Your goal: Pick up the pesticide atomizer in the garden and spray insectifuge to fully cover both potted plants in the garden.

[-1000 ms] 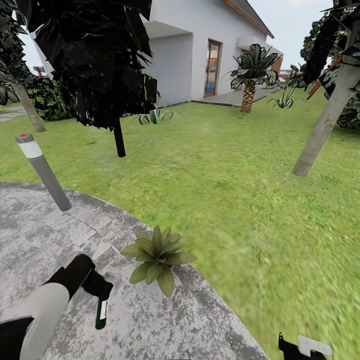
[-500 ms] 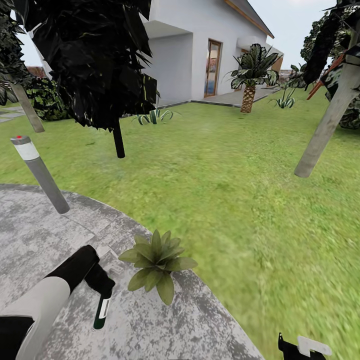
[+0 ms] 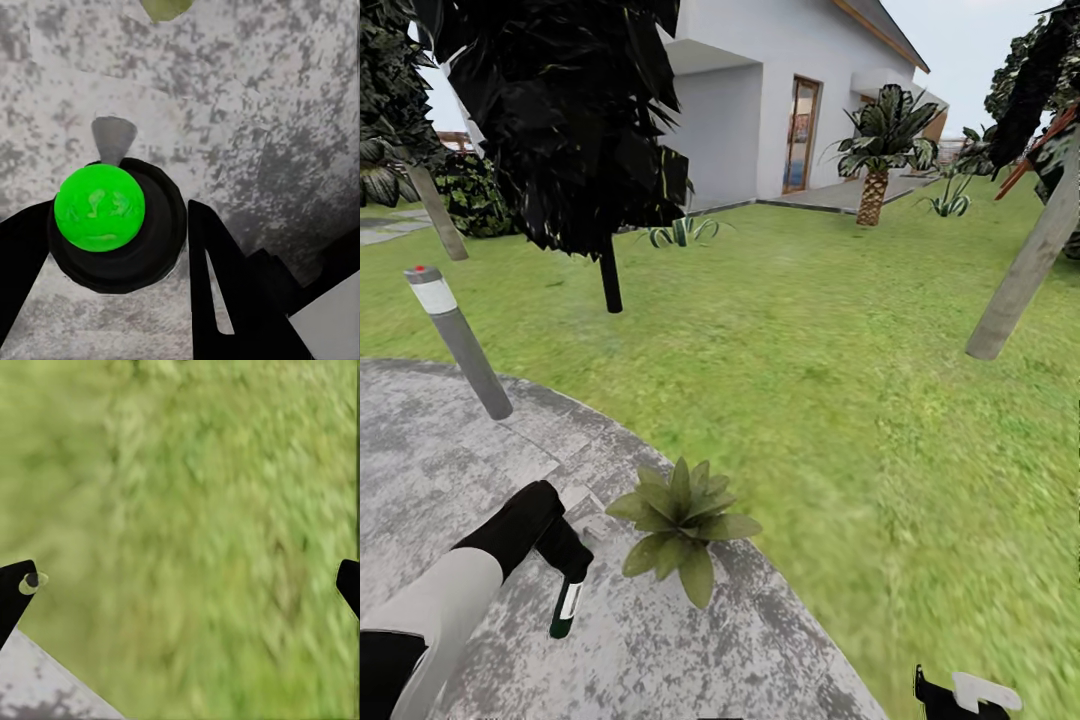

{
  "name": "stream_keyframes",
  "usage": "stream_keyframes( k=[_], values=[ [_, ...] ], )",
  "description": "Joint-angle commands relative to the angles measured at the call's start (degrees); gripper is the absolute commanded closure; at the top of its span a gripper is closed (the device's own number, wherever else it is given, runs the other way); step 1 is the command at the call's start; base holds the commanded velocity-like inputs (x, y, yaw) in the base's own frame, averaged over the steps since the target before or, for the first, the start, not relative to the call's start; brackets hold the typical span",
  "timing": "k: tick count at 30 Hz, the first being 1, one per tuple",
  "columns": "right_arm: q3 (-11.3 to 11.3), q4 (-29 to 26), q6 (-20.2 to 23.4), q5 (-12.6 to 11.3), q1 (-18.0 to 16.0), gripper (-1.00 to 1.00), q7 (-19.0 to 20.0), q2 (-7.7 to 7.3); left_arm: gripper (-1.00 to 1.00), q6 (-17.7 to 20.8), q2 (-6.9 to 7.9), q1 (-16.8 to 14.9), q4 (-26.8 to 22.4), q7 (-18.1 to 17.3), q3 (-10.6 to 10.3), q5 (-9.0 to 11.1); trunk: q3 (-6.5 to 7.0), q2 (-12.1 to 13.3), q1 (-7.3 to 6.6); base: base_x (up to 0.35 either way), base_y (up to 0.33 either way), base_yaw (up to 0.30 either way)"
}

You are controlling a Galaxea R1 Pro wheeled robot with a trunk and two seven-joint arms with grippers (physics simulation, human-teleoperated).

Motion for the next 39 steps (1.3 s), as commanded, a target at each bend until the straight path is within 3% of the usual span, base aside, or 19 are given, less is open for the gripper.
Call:
stream_keyframes(
  k=[1,8,11,13,16,18,20,30,36,39],
  values=[
    [-0.26,0.12,-0.19,0.65,-0.04,-1.0,-0.38,-0.03,1.0,0.36,0.02,-0.09,-0.84,-0.47,-0.2,-0.35,-0.05,-0.02,-0.01,-0.064,-0.212,0.006],
    [-0.22,0.11,-0.19,0.67,-0.05,-1.0,-0.39,-0.04,1.0,0.29,-0.38,-0.25,-1.9,-0.47,-0.33,-0.37,-0.05,-0.02,-0.01,-0.127,-0.08,0.001],
    [-0.19,0.17,-0.19,0.63,-0.03,-1.0,-0.39,0.03,1.0,0.32,0.12,-3.45,-1.67,-0.85,-0.68,-0.52,-0.05,-0.02,-0.01,-0.005,-0.003,0.0],
    [-0.19,0.19,-0.19,0.64,-0.03,-1.0,-0.39,0.04,1.0,0.35,0.26,-6.18,-1.22,-3.6,-0.73,-2.35,-0.05,-0.02,-0.01,-0.001,0.0,0.0],
    [-0.18,0.16,-0.19,0.61,-0.03,-1.0,-0.39,0.05,1.0,0.36,0.25,-8.12,-1.29,-14.24,-0.66,-13.15,-0.05,-0.02,-0.01,0.0,0.0,0.037],
    [-0.18,0.18,-0.19,0.64,-0.04,-1.0,-0.39,0.05,1.0,0.3,0.28,-7.88,-1.49,-16.96,-0.36,-18.87,-0.05,-0.02,-0.01,0.0,0.0,0.183],
    [-0.18,0.18,-0.19,0.65,-0.05,-1.0,-0.39,0.05,1.0,0.22,0.39,-7.72,-1.56,-17.87,-0.15,-21.49,-0.05,-0.02,-0.01,0.0,0.0,0.251],
    [-0.18,0.12,-0.24,0.69,-0.04,-1.0,-0.3,-0.04,1.0,0.18,0.13,-7.71,-1.75,-18.0,2.17,-22.5,-0.05,-0.02,-0.01,0.245,0.059,0.053],
    [-0.18,0.11,-0.2,0.68,-0.03,-1.0,-0.3,-0.04,1.0,0.06,-0.18,-7.53,-1.0,-17.7,1.95,-23.0,-0.05,-0.02,-0.01,0.262,0.072,0.0],
    [-0.18,0.15,-0.19,0.71,-0.04,-1.0,-0.3,-0.04,1.0,-0.01,0.37,-5.94,-0.95,-17.53,1.76,-23.21,-0.05,-0.02,-0.01,0.037,0.008,0.0]
  ],
)
